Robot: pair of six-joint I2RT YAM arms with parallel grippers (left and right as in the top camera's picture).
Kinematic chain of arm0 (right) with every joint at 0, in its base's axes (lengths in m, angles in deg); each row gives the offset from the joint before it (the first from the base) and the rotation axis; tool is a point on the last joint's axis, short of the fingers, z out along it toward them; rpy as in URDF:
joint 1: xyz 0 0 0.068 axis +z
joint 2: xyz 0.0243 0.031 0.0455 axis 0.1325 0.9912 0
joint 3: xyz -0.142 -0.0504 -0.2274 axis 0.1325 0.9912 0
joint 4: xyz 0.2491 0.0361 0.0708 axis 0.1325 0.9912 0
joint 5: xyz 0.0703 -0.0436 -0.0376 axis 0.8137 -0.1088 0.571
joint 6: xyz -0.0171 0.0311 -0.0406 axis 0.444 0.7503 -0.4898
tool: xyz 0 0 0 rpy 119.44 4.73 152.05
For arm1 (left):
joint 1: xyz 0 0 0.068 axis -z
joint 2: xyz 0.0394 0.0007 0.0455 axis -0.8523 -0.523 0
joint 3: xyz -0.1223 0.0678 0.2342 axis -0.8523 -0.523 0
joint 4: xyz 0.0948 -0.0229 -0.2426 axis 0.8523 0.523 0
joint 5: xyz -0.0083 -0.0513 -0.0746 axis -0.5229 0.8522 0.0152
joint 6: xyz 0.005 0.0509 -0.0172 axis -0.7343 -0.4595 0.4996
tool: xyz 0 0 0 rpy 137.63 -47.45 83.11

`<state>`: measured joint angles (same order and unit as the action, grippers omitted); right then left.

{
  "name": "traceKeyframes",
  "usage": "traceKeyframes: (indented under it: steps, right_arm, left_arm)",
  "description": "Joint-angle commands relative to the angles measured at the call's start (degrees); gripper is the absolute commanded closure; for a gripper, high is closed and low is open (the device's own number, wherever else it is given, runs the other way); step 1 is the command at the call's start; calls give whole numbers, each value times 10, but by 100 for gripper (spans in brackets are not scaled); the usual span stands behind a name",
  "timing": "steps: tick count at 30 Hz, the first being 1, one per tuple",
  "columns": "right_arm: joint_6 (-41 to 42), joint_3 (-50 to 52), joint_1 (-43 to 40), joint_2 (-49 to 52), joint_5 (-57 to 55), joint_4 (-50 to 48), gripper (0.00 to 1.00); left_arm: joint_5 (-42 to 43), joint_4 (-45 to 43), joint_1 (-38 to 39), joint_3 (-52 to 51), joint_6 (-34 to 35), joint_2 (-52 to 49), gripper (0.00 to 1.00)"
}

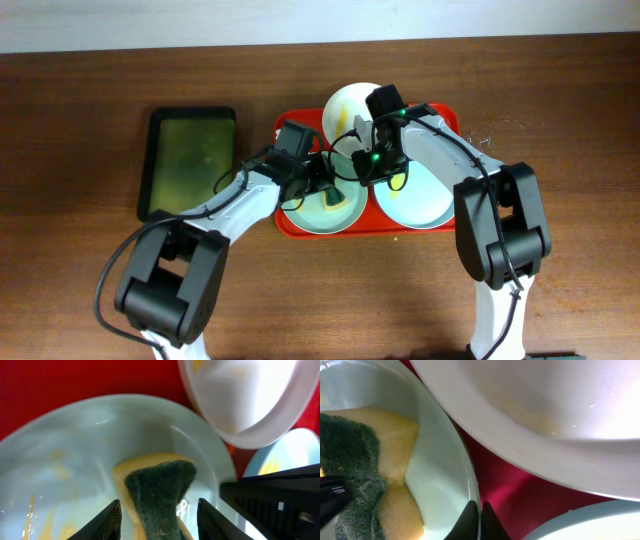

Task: Clean dirty plates on tray and stack at the side
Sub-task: 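Hold the pale green plate with the right gripper and scrub it with the sponge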

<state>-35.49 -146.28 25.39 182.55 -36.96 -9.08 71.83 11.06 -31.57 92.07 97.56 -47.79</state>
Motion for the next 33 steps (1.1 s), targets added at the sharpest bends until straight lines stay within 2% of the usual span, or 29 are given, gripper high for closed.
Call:
traceKeyframes:
  steps: [1, 3, 7, 11, 15, 18, 21, 24, 30, 33]
  right_arm:
    - [0, 4, 2, 10, -4, 4, 96]
    - [0, 4, 2, 10, -5, 4, 96]
    - [0, 4, 2, 10, -6, 5, 96]
    - [0, 4, 2, 10, -18, 10, 96]
    - [0, 4, 2, 10, -23, 12, 96]
    - [0, 4, 2, 10, -23, 13, 96]
    - [0, 4, 2, 10, -20, 14, 96]
    - [9, 4, 2, 10, -14, 10, 96]
    - [11, 4, 2, 10, -14, 8, 96]
    - [16, 4, 2, 10, -14, 8, 95]
  left_arm:
    - [-7, -3, 12, 0, 4, -28, 55]
    - [-7, -5, 12, 0, 3, -28, 58]
    - [-11, 3, 9, 0, -14, -28, 99]
    - [-26, 51, -21, 2, -14, -8, 100]
    - [-151, 128, -39, 2, -14, 28, 100]
    - [-197, 148, -39, 2, -14, 54, 100]
    - [-184, 140, -38, 2, -14, 95, 100]
    - [-86, 101, -37, 0, -13, 97, 100]
    - [-53, 76, -15, -1, -7, 5, 100]
    - [-71, 75, -13, -1, -16, -23, 100]
